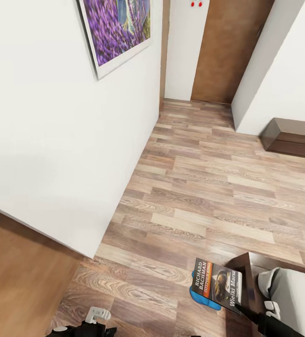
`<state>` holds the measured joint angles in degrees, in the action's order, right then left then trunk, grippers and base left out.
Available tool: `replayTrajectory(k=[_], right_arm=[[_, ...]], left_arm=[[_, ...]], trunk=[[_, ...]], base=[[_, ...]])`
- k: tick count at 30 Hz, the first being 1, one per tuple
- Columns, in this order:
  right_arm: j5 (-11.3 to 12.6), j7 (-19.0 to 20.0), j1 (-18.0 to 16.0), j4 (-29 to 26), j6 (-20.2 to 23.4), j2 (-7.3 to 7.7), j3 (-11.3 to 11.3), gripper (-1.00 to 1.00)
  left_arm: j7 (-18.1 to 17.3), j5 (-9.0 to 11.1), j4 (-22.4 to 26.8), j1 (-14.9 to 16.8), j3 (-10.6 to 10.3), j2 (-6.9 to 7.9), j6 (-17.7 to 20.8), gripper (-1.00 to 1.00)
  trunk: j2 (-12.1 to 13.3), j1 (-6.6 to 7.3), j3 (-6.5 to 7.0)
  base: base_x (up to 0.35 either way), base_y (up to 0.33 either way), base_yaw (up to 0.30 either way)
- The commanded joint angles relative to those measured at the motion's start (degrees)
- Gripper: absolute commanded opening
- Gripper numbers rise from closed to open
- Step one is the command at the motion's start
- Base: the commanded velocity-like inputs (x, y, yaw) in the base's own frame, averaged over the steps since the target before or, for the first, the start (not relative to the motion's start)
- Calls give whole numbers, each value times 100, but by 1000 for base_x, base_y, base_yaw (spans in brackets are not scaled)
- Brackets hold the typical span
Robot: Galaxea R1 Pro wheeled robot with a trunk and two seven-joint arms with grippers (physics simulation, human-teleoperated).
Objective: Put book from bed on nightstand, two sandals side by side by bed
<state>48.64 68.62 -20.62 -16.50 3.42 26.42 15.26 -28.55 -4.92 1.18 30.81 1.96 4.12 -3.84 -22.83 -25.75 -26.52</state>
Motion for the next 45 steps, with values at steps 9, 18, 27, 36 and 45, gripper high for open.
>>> replayTrajectory(k=[9,18,27,36,45], right_arm=[[58,11,-4,4,36,8,38,-100],[58,12,-4,4,36,8,38,-100],[58,8,-4,6,36,6,39,-100],[58,2,-4,77,33,3,43,-100],[58,2,-4,345,27,3,47,-100]], left_arm=[[-10,-53,-12,4,15,-2,-38,100],[-10,-53,-12,4,15,-23,-30,100],[-8,-45,-20,4,15,-25,-30,100],[-10,-44,-21,4,15,-25,-33,100],[-10,-44,-21,4,15,-33,-37,100]], trunk=[[-9,-3,76],[-9,-3,159],[-9,-3,243],[-9,-3,326],[-9,-3,409]], base=[[0,0,0],[0,0,0],[0,0,0],[0,0,0],[0,0,0]])
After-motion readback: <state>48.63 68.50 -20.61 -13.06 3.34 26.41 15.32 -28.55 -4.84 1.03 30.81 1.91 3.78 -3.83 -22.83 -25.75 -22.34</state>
